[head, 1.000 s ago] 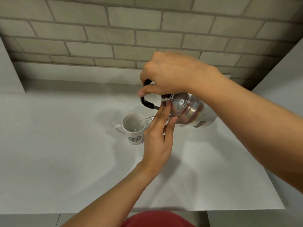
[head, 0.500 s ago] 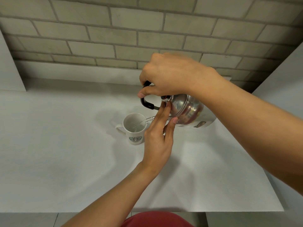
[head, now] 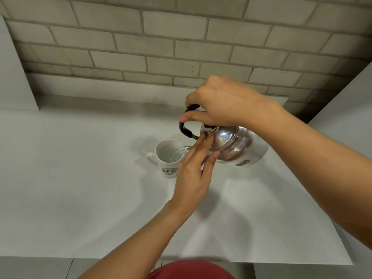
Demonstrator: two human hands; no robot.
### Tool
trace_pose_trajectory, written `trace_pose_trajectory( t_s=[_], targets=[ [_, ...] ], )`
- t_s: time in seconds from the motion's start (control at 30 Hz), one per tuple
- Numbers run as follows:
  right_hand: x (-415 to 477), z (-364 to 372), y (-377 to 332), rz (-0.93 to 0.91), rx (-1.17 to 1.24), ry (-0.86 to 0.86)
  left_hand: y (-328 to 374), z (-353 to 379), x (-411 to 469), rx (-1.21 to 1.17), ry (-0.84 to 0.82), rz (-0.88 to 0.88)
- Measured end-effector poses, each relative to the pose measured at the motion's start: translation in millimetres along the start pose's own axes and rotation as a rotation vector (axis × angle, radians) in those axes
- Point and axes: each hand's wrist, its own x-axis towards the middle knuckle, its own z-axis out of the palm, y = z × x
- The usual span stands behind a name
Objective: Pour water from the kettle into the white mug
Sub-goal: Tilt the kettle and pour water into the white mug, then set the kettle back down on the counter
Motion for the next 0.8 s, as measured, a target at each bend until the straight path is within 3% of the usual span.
trace_pose_trajectory(
  t_s=[0.4,0.63,0.8],
  targets=[
    [-51.5,45.2,32.9,0.091,0.259,0.399,-0.6,-21.8,12.1,0.236,-0.196,0.087],
    [-80.1,67.1,41.3,0.307,0.533,0.611,14.7,-32.9,37.9,0.17,0.029,0.034],
    [-91.2,84.2,45.0,0.394,0.692,0.706,30.9,-29.0,70.7,0.333,-0.2,0.031]
  ],
)
